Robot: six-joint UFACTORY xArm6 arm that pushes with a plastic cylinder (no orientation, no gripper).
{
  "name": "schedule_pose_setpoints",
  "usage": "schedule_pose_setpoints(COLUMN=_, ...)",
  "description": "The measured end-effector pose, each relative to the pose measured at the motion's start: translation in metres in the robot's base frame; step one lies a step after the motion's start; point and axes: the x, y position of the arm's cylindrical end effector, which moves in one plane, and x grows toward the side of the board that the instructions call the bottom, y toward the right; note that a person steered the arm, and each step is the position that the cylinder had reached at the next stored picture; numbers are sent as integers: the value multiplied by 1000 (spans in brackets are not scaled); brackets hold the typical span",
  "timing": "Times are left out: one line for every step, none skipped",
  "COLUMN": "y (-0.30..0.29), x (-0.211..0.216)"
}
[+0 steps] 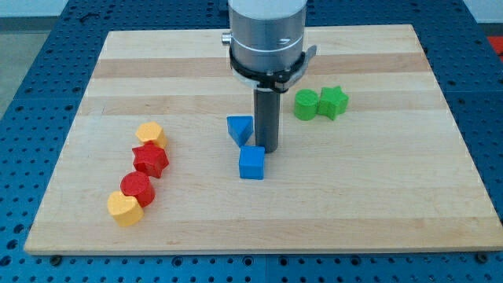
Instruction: Move the blue triangle slightly down
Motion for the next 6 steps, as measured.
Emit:
schedule_pose_setpoints(y=-17, x=-52)
schedule_pose_setpoints(y=-37, x=-44)
schedule_pose_setpoints(y=-37, x=-43)
schedule_pose_setpoints(y=-37, x=-31)
schedule_pose_setpoints(y=-51, x=-3)
schedule_pose_setpoints(y=-63, x=10)
